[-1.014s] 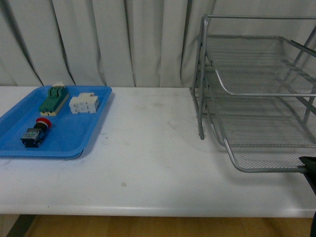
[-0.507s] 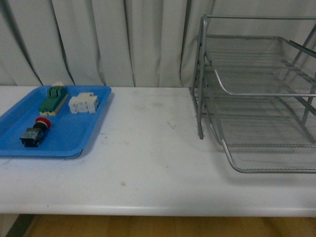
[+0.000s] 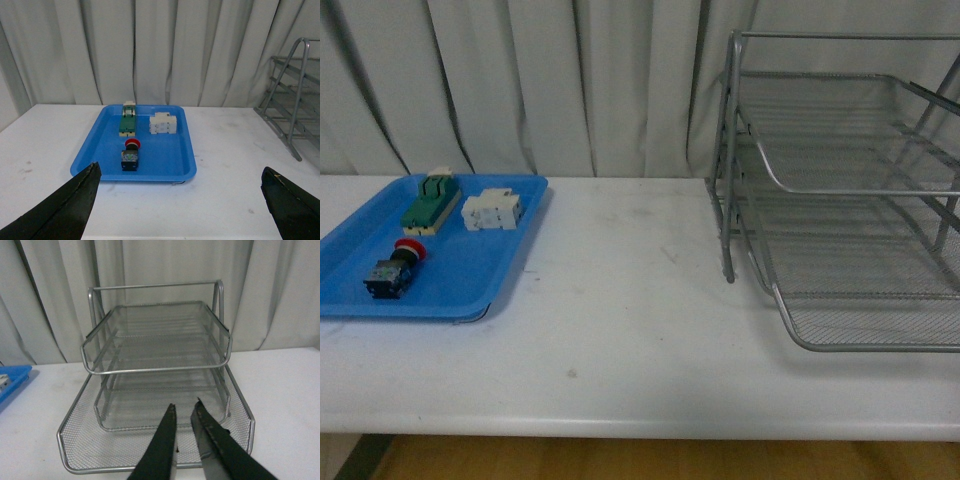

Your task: Place button on rack with both arms

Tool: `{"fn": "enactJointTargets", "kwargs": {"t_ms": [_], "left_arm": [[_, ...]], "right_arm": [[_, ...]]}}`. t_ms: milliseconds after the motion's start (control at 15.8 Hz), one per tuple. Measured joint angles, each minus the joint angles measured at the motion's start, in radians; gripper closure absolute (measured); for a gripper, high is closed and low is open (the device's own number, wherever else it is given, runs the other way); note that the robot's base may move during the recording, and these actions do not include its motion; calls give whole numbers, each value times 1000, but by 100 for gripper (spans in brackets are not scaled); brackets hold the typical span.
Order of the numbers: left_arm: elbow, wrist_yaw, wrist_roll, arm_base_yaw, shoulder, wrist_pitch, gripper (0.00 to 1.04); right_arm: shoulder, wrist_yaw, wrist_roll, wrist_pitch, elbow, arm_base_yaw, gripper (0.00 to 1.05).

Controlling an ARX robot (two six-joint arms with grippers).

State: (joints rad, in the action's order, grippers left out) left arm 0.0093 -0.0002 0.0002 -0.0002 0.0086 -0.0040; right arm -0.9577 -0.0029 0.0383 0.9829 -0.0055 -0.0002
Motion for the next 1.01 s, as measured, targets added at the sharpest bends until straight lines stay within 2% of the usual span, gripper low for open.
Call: {"fn": "enactJointTargets", "kwargs": {"t_ms": [63,127,444,1014], "left_arm": [[0,0,0,0,0,0,7],[0,0,0,0,0,0,7],[0,0,0,0,0,0,7],[0,0,0,0,0,0,7]], "right_arm": [[110,0,-14,-96,0,0,96],[211,0,-24,-186,1,0,102],[570,0,-32,-591,15,0,103],[783,0,-32,-807,15,0,103]]}}
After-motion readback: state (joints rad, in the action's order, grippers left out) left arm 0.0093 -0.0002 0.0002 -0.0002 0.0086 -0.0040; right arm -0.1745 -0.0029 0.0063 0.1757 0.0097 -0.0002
